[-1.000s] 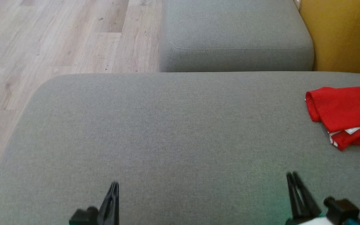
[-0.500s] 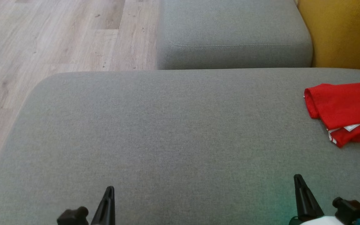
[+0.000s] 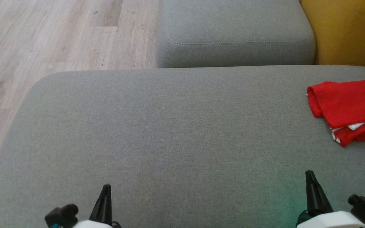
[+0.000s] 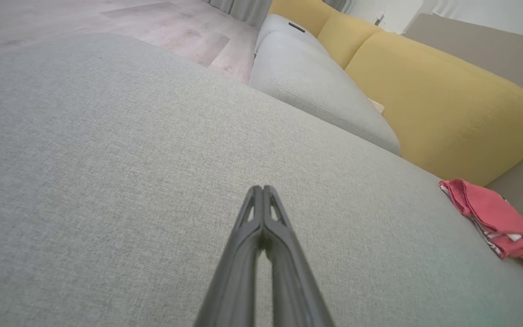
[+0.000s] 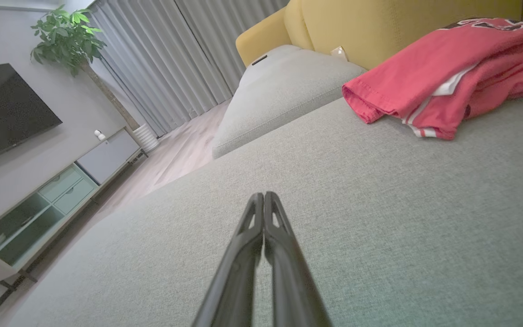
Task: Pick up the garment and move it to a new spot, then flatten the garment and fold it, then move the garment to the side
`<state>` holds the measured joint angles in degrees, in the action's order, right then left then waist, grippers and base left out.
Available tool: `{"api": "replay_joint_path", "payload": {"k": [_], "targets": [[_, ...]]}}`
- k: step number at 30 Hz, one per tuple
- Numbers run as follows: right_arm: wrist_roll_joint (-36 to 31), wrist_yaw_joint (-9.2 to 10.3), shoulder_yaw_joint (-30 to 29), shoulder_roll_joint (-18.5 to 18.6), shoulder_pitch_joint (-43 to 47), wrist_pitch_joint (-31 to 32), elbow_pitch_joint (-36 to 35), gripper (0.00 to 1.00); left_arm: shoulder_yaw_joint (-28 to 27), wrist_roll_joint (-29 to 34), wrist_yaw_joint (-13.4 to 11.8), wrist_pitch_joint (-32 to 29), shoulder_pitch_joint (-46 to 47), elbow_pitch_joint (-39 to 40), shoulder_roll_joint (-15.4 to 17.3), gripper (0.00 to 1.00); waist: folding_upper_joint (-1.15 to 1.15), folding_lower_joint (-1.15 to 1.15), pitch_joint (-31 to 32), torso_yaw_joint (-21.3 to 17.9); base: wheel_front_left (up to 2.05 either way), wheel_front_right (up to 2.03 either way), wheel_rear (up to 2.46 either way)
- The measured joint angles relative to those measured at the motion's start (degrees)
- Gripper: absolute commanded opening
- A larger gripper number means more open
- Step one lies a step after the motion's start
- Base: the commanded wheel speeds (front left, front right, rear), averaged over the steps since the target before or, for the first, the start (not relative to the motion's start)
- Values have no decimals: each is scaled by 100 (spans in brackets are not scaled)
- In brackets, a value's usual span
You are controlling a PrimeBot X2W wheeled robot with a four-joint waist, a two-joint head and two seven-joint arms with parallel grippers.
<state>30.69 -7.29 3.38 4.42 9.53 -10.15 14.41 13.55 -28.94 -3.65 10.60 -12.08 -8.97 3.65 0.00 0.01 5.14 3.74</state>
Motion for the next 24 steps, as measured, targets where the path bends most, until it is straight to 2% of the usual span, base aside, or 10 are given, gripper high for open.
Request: {"api": "replay_joint_path", "payload": {"k": [24], "targets": [[1545, 1, -222, -5, -283, 369, 33, 0, -338, -1642, 270, -316, 371, -138, 29, 0, 0, 0, -133, -93, 0, 0, 0]]}}
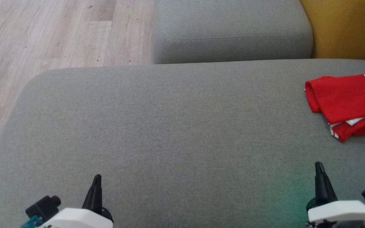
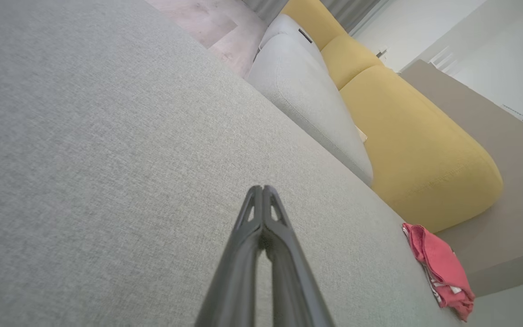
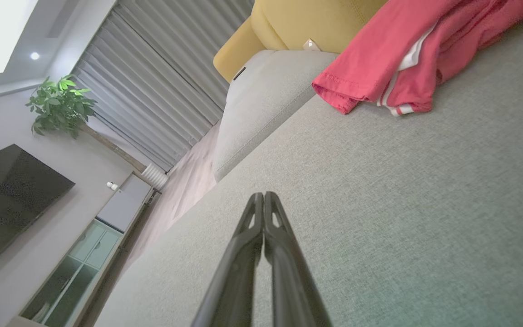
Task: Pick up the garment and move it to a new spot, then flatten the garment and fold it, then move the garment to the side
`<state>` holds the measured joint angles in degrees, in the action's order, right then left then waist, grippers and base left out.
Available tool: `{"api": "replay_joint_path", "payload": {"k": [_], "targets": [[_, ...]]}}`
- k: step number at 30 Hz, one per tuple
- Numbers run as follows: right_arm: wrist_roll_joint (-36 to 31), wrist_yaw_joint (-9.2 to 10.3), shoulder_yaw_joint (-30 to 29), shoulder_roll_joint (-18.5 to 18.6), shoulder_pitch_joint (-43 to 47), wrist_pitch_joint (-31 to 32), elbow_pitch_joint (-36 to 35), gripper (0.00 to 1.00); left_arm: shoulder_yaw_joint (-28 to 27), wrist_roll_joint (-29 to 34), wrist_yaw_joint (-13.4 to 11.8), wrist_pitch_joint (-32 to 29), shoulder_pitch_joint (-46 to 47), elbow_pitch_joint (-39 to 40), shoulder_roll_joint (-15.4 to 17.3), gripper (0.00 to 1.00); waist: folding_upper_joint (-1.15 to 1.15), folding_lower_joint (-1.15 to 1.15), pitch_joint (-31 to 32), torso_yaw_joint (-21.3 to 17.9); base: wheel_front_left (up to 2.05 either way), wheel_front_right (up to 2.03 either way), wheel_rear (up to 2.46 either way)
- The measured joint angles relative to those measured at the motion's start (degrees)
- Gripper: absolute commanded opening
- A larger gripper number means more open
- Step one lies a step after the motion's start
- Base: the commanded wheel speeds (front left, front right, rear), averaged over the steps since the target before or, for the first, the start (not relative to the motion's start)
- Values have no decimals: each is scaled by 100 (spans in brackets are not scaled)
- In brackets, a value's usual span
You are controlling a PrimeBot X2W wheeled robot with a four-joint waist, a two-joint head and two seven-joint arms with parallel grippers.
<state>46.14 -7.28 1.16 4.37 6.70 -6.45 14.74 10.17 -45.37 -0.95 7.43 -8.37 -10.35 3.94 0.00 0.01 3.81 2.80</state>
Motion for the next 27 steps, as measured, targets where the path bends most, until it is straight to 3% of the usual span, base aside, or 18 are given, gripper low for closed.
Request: {"api": "replay_joint_path", "payload": {"k": [27], "targets": [[1662, 0, -276, -30, -286, 419, 38, 0, -394, -1749, 260, -414, 359, -197, 8, 0, 0, 0, -143, -101, 0, 0, 0]]}}
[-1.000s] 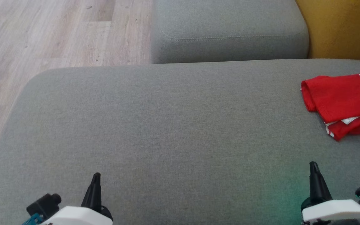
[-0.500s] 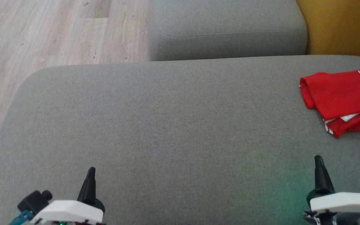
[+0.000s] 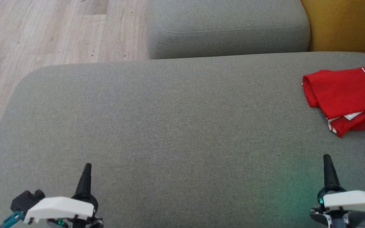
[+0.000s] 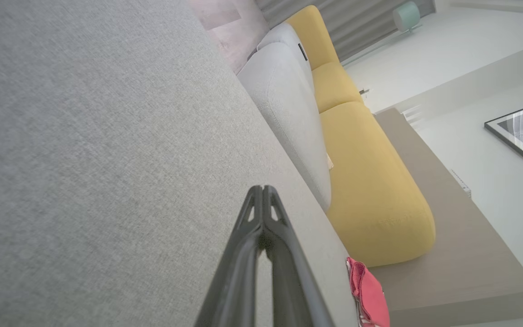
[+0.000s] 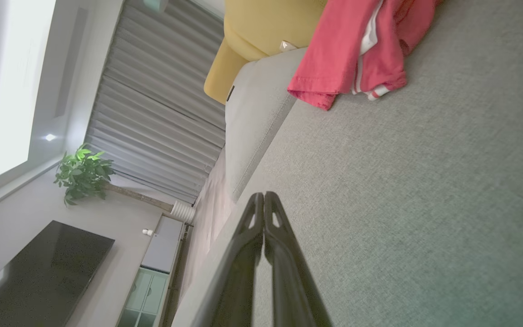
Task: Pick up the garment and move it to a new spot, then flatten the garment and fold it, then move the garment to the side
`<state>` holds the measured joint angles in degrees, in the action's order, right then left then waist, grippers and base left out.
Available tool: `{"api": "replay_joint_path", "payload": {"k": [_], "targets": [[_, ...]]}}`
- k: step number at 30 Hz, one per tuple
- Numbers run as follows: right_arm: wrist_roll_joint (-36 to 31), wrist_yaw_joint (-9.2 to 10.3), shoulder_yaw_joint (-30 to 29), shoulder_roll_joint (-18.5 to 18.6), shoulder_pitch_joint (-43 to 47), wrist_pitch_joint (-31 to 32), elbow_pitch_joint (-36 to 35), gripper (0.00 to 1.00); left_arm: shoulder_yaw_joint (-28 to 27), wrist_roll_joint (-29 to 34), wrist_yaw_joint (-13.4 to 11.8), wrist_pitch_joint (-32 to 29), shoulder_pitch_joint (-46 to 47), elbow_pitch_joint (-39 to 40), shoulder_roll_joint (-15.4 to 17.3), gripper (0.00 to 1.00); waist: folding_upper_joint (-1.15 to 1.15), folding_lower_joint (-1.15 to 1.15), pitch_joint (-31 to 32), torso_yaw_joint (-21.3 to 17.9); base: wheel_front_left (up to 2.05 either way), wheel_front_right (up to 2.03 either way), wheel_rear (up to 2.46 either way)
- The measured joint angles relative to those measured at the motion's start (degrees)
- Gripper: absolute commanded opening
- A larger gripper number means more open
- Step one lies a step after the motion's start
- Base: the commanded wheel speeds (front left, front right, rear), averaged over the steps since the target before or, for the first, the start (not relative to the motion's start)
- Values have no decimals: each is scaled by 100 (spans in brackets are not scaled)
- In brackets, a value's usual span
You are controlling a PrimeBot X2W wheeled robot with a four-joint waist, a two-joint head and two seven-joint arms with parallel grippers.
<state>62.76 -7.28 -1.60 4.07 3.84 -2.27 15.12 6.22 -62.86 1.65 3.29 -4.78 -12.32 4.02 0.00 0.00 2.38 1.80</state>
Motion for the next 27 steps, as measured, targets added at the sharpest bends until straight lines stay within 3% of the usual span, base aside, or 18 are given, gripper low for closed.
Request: {"api": "replay_joint_path", "payload": {"k": [27], "targets": [[1760, 1, -290, -42, -436, 457, 43, 0, -492, -1837, 319, -431, 421, -191, -3, 0, 0, 0, -154, -108, 0, 0, 0]]}}
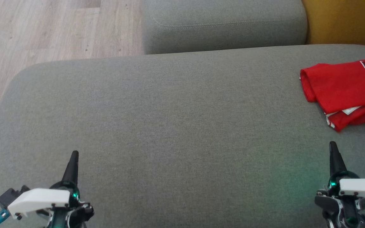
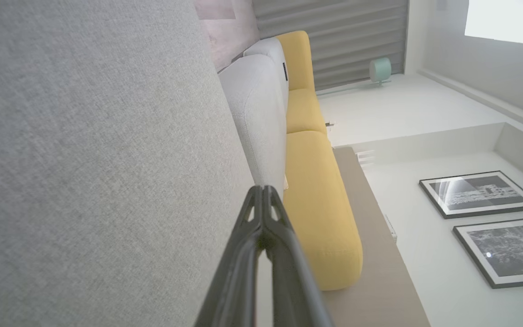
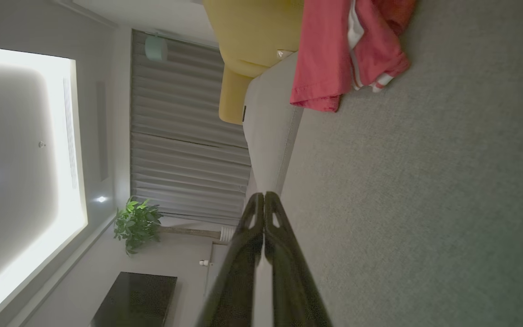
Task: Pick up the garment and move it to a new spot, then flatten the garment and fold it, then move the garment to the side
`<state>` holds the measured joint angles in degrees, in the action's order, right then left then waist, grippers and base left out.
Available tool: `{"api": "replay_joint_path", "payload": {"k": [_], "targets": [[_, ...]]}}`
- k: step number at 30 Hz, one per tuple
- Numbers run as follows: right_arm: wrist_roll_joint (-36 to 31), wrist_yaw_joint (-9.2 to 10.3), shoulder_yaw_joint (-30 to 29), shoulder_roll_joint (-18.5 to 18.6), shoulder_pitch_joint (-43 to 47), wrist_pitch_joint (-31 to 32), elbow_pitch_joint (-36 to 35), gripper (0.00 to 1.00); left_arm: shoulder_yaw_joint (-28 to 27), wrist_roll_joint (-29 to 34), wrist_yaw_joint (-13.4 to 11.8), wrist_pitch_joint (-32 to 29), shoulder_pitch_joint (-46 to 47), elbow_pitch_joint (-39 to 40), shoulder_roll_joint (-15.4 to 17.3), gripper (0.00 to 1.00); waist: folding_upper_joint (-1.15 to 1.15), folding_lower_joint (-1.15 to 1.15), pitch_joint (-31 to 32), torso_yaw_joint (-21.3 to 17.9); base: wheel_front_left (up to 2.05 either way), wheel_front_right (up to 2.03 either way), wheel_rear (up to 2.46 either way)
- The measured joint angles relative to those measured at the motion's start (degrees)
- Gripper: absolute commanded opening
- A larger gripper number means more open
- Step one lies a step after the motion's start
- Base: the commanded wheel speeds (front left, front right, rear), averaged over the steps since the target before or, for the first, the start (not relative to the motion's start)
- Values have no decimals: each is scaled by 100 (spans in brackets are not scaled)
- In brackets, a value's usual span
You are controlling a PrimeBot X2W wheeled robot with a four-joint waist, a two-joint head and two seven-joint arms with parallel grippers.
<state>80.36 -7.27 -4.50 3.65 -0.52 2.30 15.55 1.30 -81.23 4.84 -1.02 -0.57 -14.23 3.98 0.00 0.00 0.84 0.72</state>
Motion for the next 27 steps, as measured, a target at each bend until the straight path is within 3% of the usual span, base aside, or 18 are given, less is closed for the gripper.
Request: {"api": "replay_joint_path", "payload": {"k": [19, 27], "targets": [[1177, 0, -208, -38, -250, 305, 21, 0, -316, -1239, 223, -323, 313, -131, -11, 0, 0, 0, -103, -72, 0, 0, 0], [1201, 0, -227, -43, -250, 335, 24, 0, -361, -1269, 223, -344, 363, -130, -22, 0, 0, 0, -102, -72, 0, 0, 0]]}}
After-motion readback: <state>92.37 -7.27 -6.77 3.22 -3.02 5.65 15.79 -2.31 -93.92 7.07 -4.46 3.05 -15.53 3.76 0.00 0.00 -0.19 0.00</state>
